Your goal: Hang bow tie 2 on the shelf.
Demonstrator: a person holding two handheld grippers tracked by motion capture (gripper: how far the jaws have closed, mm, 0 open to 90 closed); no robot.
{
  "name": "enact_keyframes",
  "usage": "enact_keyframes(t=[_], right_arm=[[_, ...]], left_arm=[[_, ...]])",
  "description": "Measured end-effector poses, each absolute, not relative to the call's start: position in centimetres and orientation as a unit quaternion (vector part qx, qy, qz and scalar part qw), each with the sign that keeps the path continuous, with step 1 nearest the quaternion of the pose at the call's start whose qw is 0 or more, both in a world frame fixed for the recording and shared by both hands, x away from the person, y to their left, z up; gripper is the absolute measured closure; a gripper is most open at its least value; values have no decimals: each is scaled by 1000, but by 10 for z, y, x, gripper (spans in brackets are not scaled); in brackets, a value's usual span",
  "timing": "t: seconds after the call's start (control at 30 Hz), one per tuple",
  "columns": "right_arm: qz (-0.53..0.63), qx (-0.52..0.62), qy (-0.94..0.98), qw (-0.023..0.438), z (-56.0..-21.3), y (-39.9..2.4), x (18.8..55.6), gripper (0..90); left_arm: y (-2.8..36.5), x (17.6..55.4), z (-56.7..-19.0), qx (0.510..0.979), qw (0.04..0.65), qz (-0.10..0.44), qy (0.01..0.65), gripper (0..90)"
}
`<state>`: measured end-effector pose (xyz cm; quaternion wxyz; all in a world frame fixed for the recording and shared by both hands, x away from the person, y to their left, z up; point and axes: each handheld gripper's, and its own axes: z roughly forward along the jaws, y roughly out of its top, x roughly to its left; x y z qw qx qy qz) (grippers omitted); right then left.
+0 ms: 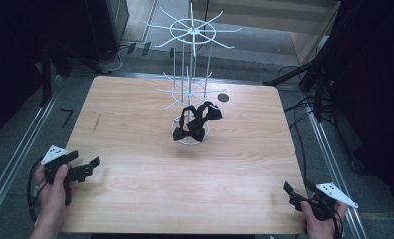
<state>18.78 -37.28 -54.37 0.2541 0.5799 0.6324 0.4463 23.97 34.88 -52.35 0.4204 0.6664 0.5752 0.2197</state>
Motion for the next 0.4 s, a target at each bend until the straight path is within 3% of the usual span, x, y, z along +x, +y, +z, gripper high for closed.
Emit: enact_keyframes(t=[0.4], right_arm=[[442,576,640,250,-549,-370,188,132]], left_arm=[[349,241,-524,665,422,218,576,77]])
